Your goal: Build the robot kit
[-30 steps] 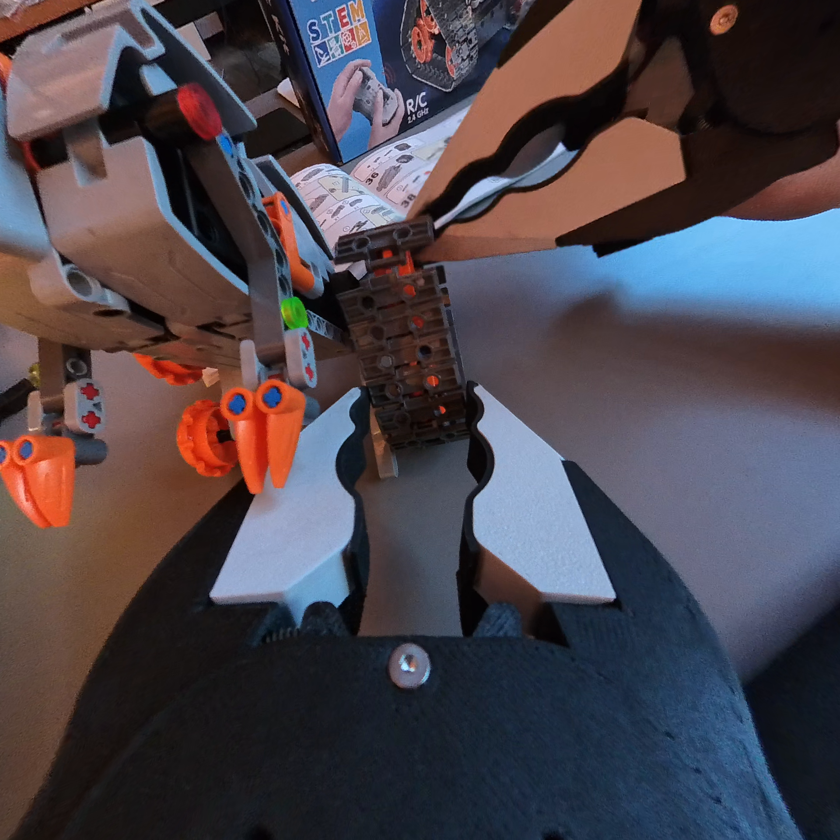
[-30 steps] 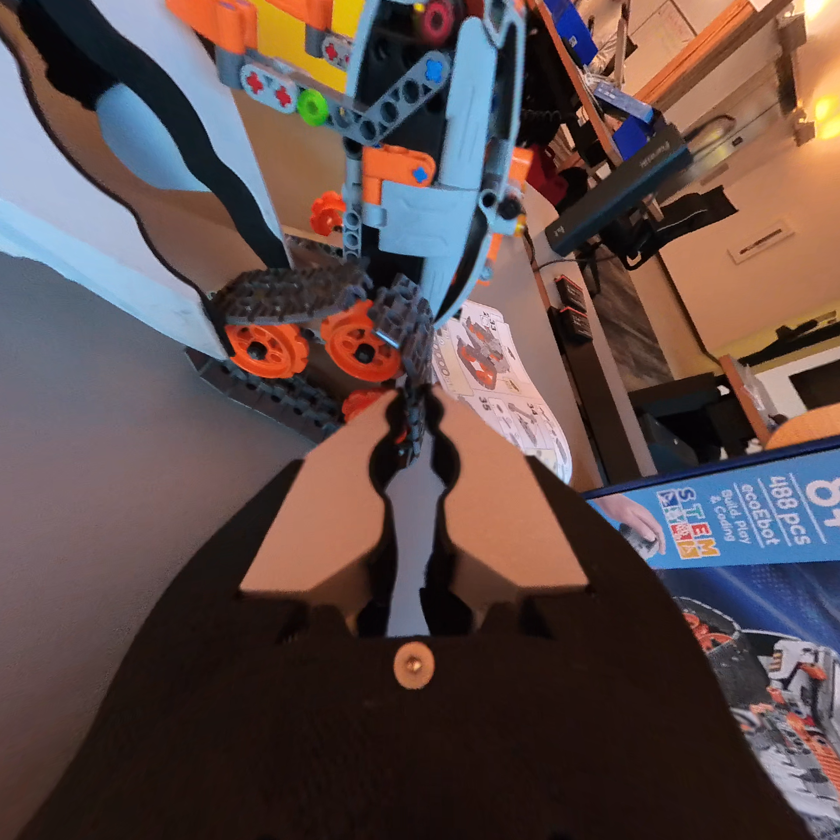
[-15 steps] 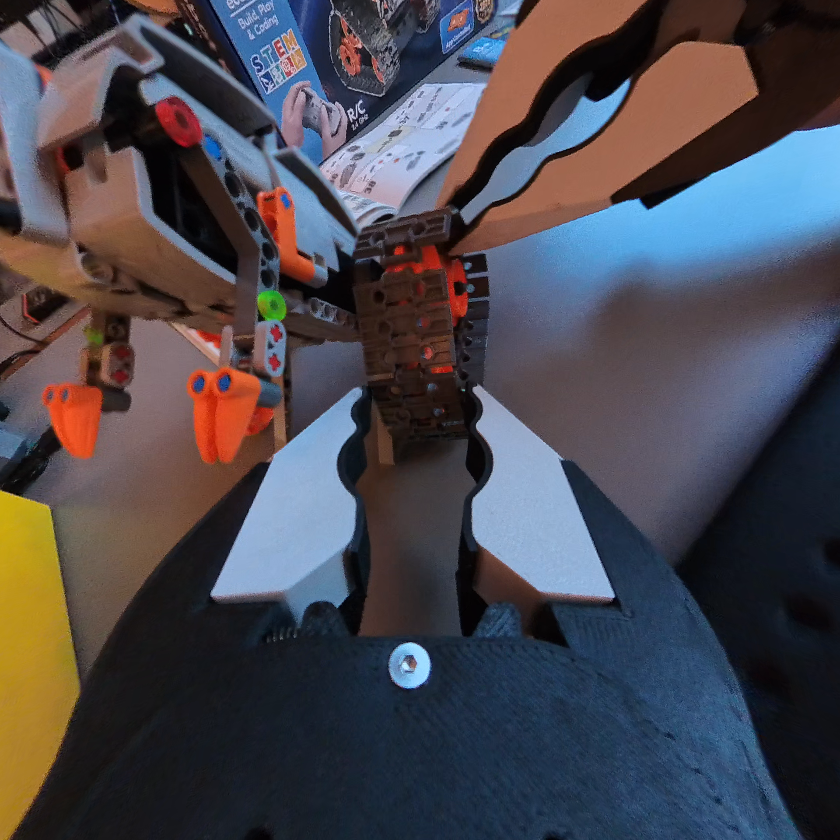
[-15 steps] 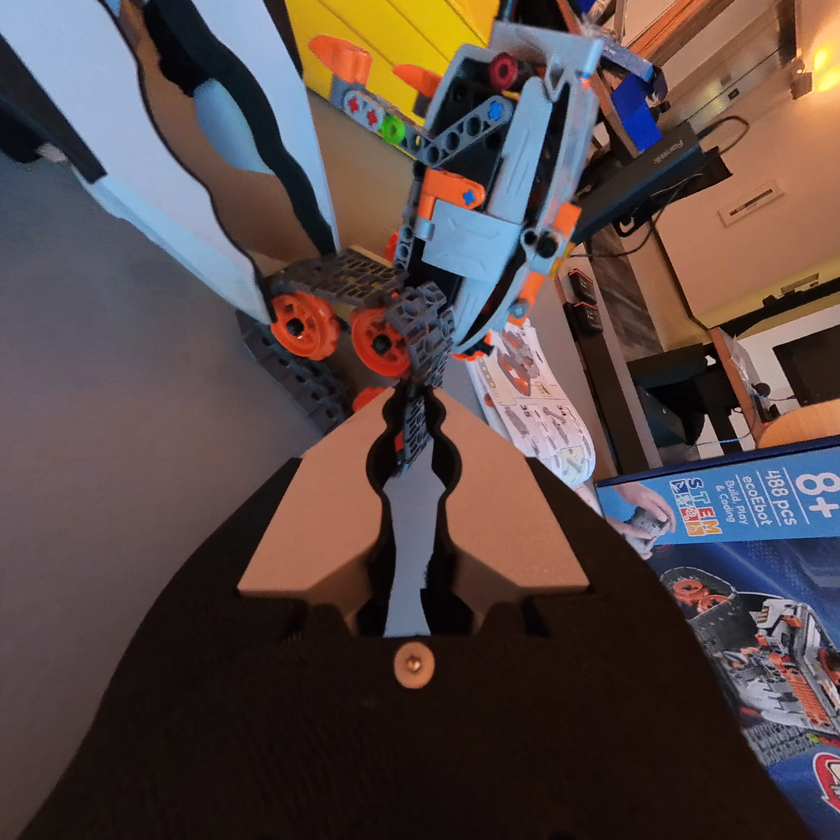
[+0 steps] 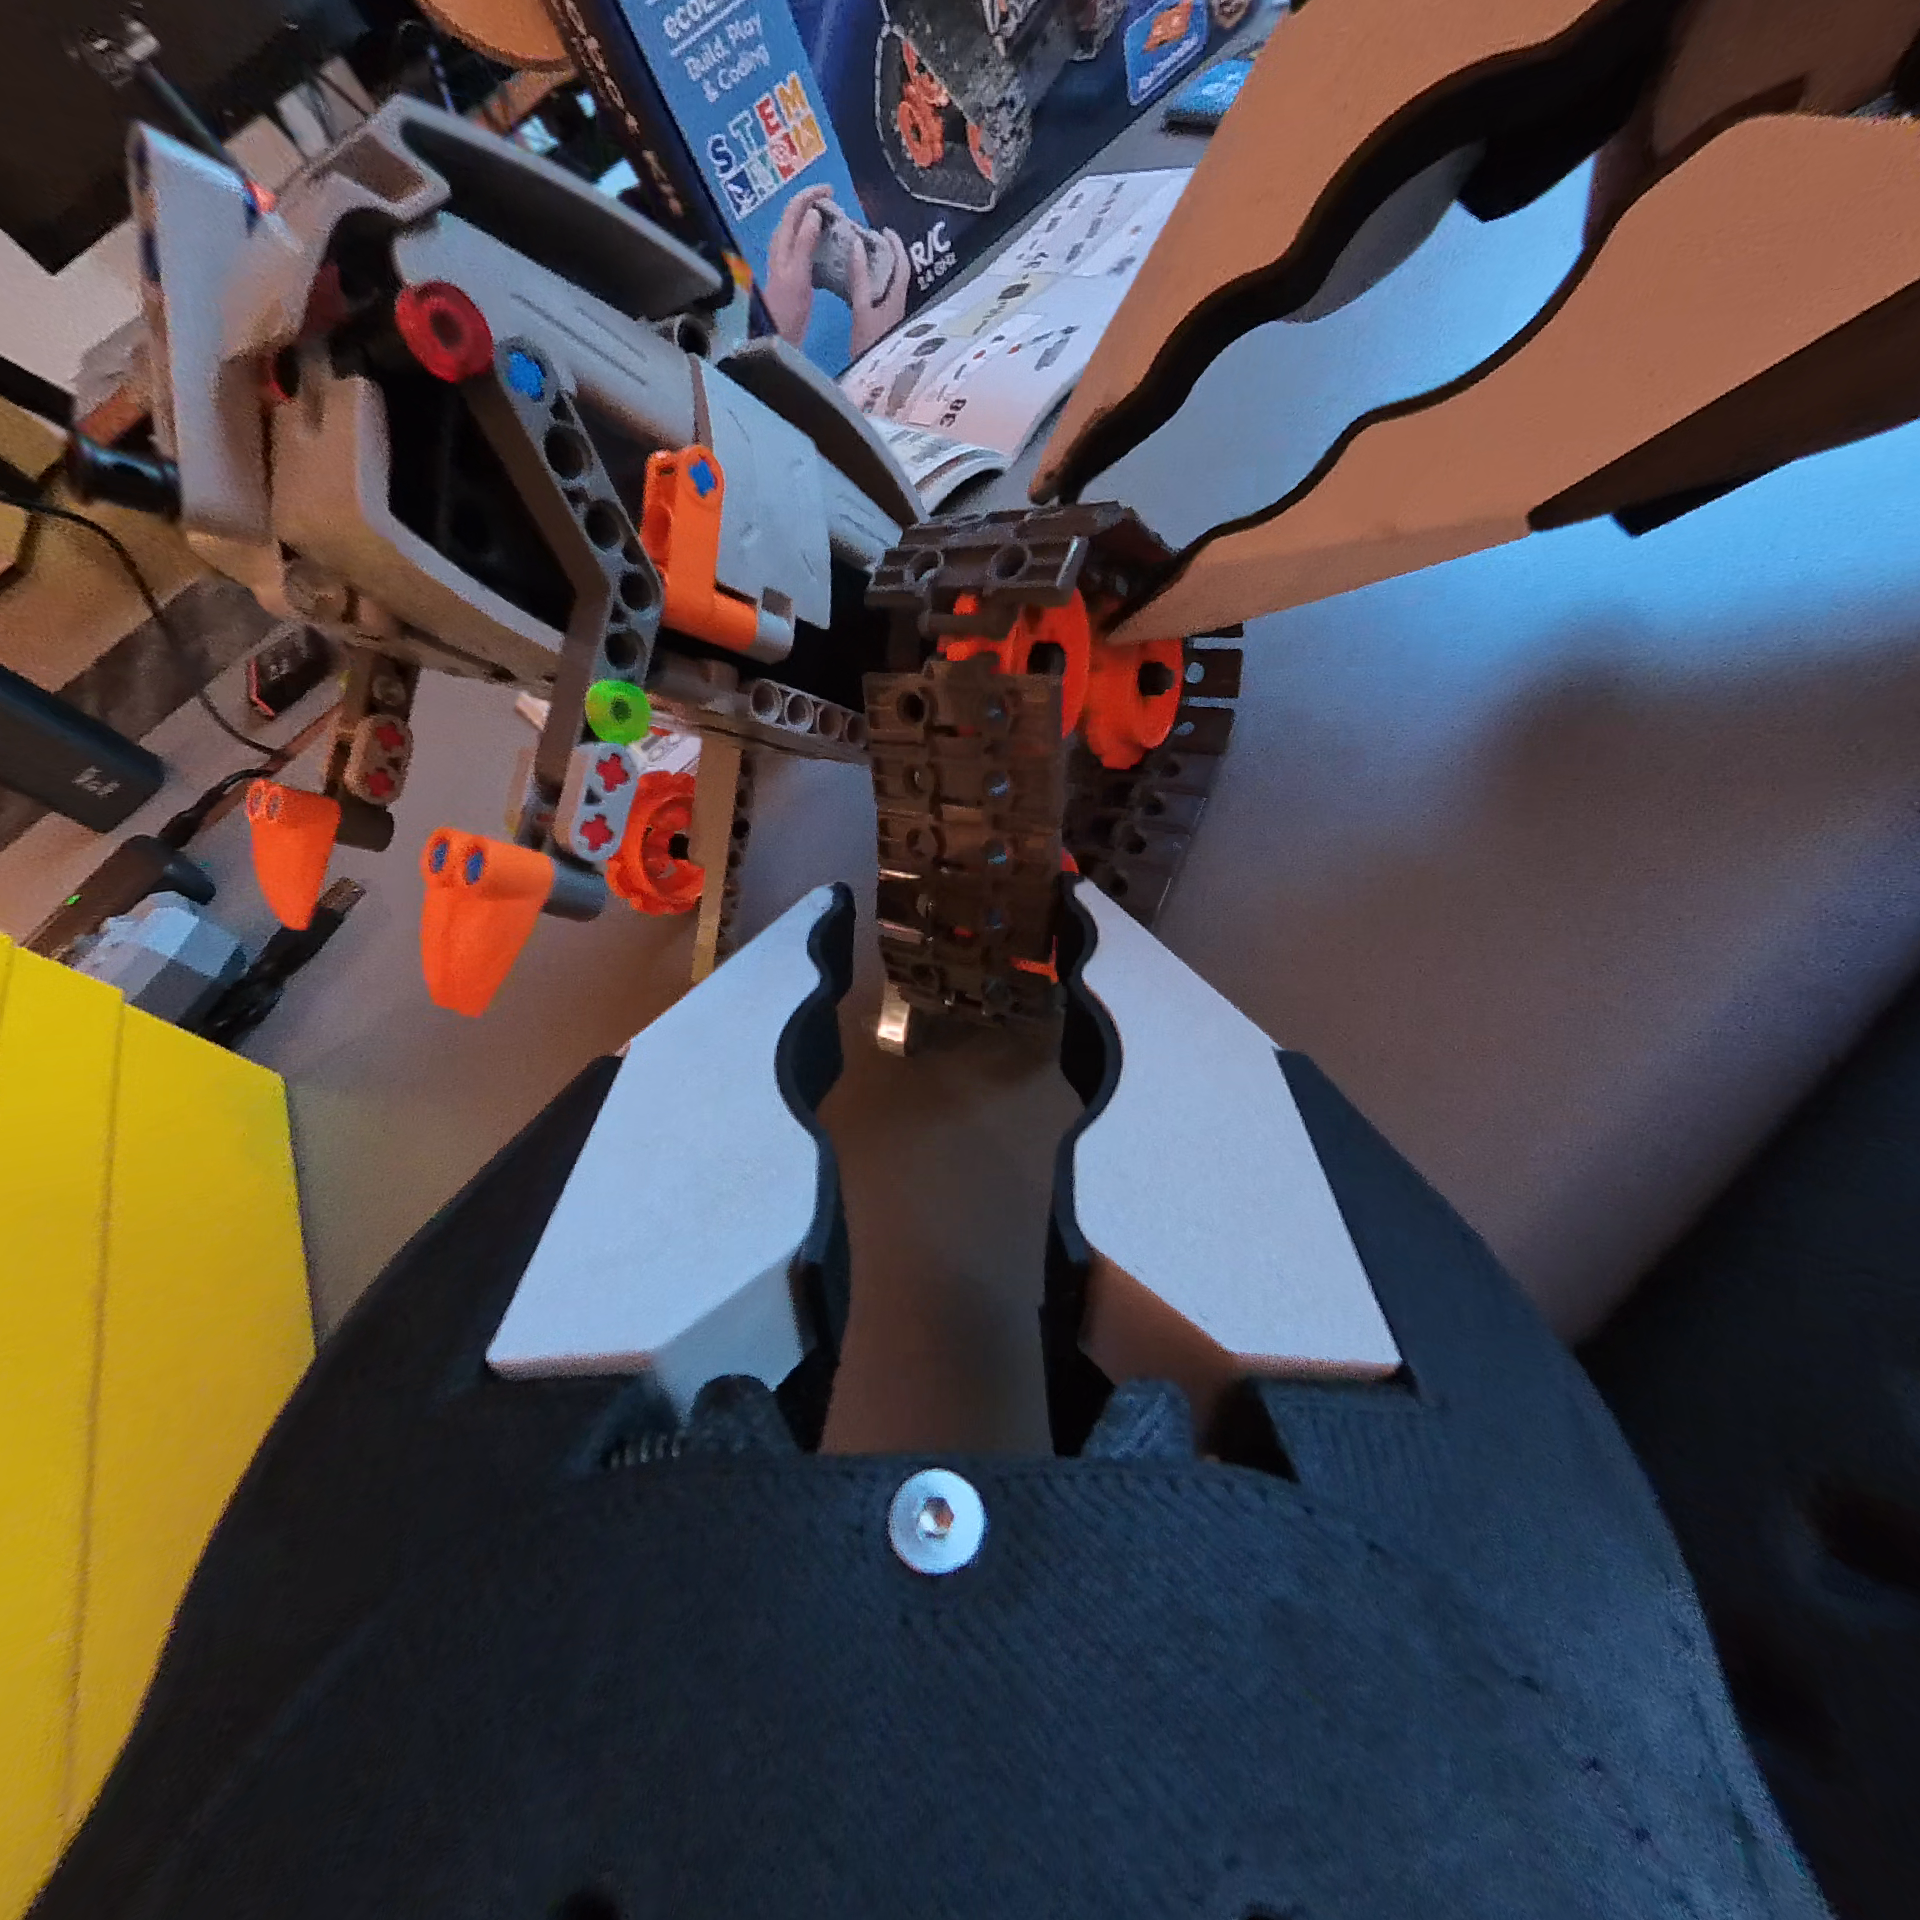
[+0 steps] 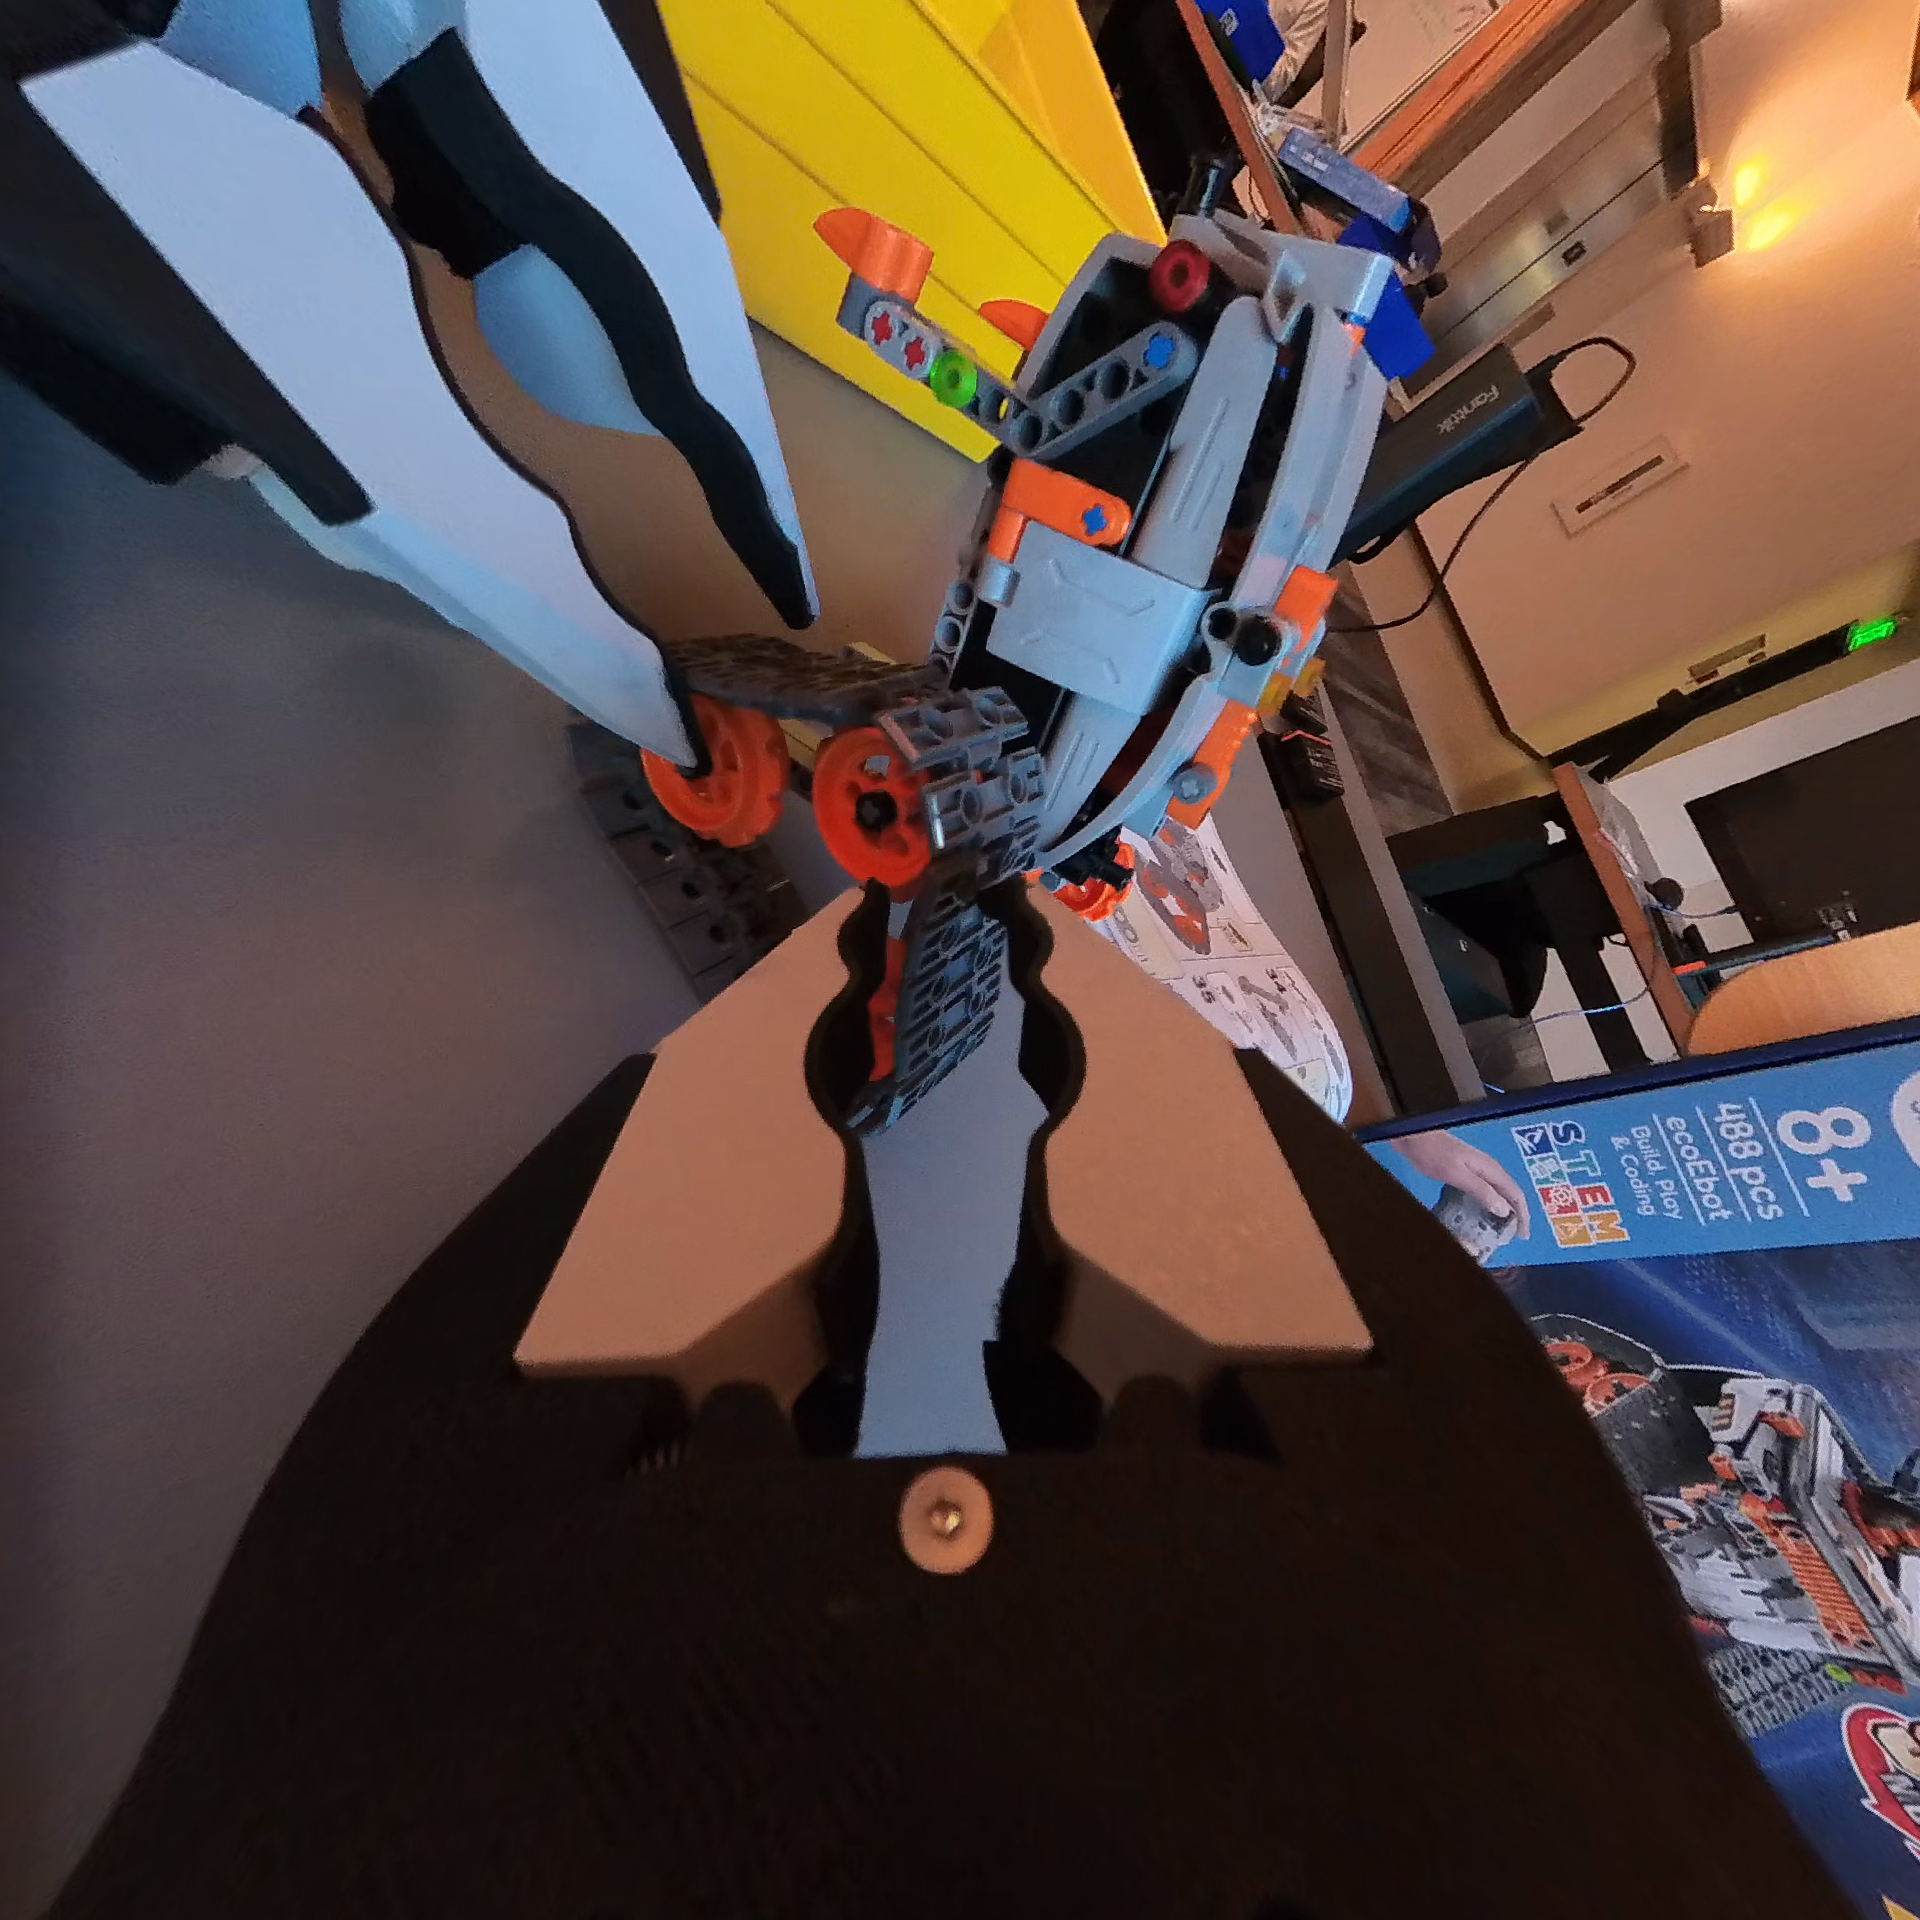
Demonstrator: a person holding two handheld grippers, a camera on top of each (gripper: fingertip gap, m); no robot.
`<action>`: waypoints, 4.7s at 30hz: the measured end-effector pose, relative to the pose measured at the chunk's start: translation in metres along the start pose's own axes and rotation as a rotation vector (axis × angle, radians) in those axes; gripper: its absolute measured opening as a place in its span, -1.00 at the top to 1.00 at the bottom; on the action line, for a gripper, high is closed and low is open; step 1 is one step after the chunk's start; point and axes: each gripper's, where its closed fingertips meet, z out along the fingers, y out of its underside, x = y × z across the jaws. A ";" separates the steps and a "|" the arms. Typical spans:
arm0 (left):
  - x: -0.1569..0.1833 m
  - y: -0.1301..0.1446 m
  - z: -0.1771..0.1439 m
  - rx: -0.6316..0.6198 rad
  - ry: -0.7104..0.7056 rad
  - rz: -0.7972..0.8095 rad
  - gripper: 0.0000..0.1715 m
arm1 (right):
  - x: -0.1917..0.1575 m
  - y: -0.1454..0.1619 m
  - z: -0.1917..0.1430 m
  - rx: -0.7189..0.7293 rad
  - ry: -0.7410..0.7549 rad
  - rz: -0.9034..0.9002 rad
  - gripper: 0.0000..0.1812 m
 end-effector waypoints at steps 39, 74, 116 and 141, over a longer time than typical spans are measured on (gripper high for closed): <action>-0.006 -0.027 -0.011 -0.029 -0.277 -0.127 0.90 | 0.005 -0.018 -0.006 0.093 -0.017 0.052 0.83; -0.021 -0.012 -0.023 -0.043 -0.279 -0.215 0.93 | -0.001 -0.038 0.001 0.076 0.039 -0.097 0.93; -0.024 -0.020 -0.015 -0.074 -0.320 -0.137 0.94 | 0.019 0.038 -0.031 -0.029 0.017 0.403 0.91; -0.042 0.058 -0.038 -0.252 -0.355 -0.300 0.94 | 0.005 0.097 -0.046 -0.232 -0.037 0.549 0.81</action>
